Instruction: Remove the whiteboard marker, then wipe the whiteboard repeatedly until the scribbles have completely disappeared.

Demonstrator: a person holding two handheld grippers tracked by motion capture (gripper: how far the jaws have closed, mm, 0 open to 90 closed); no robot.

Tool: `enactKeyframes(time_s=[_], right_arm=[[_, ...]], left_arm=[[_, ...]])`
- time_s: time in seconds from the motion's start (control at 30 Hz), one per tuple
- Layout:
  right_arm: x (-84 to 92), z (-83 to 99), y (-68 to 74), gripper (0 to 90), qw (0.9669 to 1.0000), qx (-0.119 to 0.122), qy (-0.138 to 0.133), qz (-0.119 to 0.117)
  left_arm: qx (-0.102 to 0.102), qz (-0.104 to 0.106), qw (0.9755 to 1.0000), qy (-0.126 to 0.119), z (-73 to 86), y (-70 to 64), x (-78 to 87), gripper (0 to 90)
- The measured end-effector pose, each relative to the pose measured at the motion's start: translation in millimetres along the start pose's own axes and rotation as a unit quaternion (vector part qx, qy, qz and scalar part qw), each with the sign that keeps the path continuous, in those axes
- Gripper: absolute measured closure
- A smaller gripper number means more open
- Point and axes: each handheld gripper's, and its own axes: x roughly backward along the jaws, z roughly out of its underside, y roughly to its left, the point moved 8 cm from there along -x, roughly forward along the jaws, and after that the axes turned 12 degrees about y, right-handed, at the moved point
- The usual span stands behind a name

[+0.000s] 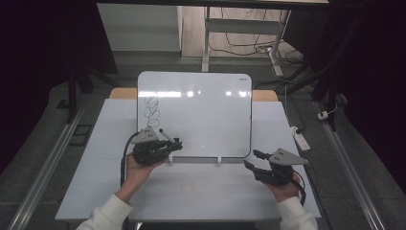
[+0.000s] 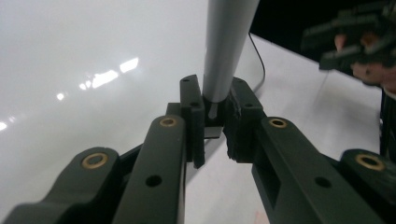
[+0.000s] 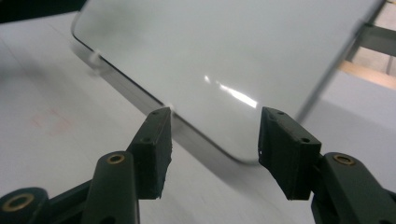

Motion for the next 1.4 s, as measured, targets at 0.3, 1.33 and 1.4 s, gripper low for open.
enactKeyframes(time_s=[0.3, 1.33, 1.4], right_arm=[[0.2, 22.7, -15.2, 44.6, 0.9997, -0.010, 0.018, 0.011], [-10.4, 29.5, -12.2, 44.6, 0.9989, 0.006, 0.045, 0.016], [-10.7, 29.8, -12.8, 44.6, 0.9989, 0.005, 0.044, 0.015]], left_arm=[[0.015, -0.026, 0.9985, -0.047, -16.9, 21.0, 24.0, 77.9], [0.056, -0.170, 0.9800, -0.088, -57.1, 178.3, 33.5, 78.0], [0.056, -0.162, 0.9813, -0.089, -57.1, 177.7, 29.7, 78.0]])
